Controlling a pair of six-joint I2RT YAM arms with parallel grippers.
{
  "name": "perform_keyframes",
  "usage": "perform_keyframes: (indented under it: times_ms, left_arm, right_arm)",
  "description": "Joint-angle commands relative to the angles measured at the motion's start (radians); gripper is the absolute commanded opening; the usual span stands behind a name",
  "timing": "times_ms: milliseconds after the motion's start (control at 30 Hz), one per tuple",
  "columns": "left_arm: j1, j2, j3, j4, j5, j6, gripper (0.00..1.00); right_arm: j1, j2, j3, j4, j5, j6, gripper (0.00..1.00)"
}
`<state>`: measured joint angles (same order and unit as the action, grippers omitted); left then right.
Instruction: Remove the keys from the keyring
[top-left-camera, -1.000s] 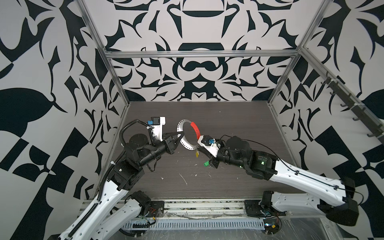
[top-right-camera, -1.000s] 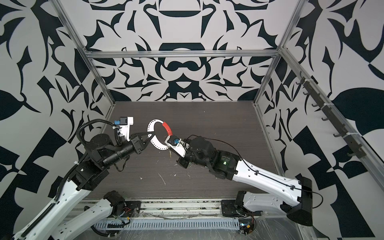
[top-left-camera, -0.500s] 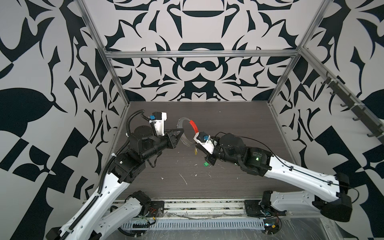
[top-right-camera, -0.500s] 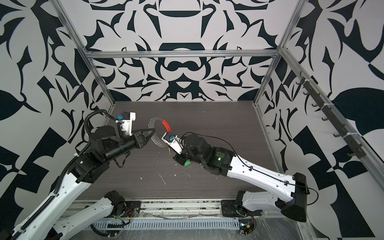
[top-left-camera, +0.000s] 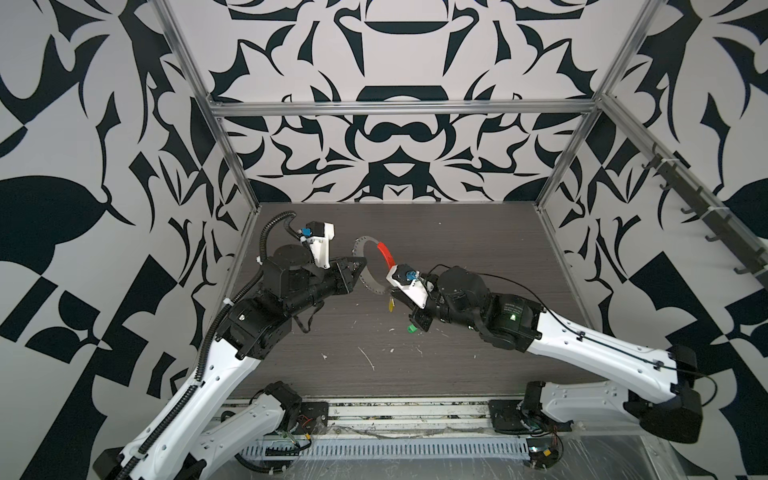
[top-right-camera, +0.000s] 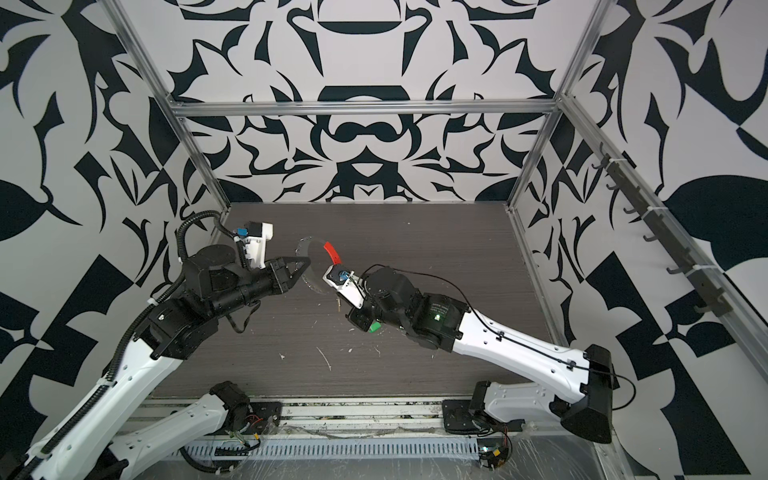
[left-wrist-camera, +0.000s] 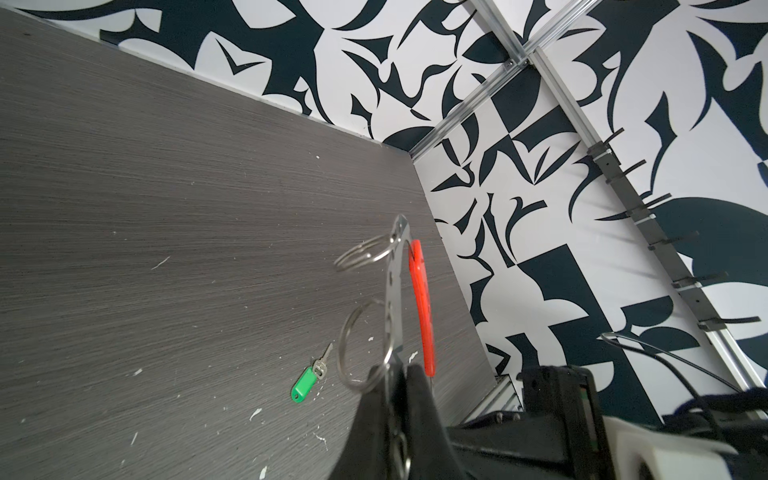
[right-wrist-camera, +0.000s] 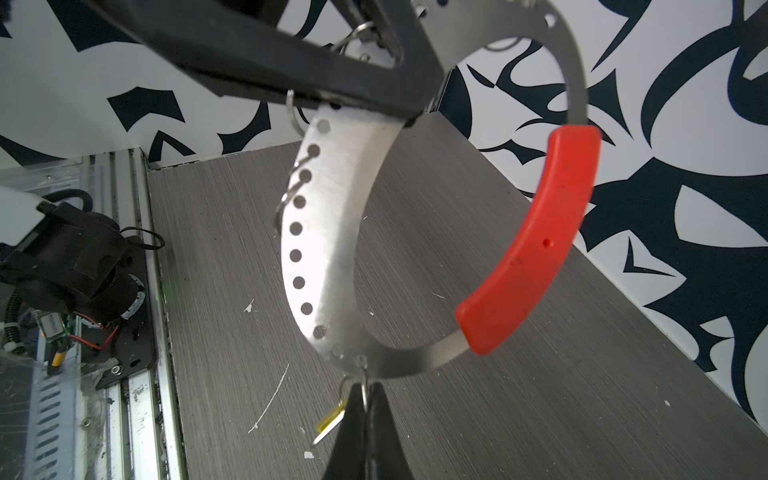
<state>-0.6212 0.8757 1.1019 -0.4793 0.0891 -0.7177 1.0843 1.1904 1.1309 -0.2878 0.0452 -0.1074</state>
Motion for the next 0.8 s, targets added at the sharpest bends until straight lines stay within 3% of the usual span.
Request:
perform_keyframes:
  times_ms: [0,233,467,567,767]
  left_arm:
    - [0.011,0.02,0.013,-0.141,-0.115,0.023,0.0]
    - [0.011,-0.005,-0.025,-0.082,-0.108,0.067,0.0]
    - [0.011,0.0,-0.038,-0.048,-0.028,0.117,0.0]
    - [0.011,0.013,-0.033,-0.06,-0.054,0.12,0.0]
    - [0.011,0.056,-0.008,-0.1,-0.061,0.112,0.0]
  right_arm:
    - [-0.002,-0.051,0.063,0.065,-0.043,-0.006,0.0]
    - [-0.007,-0.06,0.064,0.082,-0.032,0.019,0.0]
    - [-0.114,-0.034,0.108,0.057,-0.259,0.101,0.0]
    - [-0.133,-0.034,0.126,0.042,-0.316,0.098,0.0]
    - [-0.107,-0.016,0.178,-0.051,-0.269,0.001,0.0]
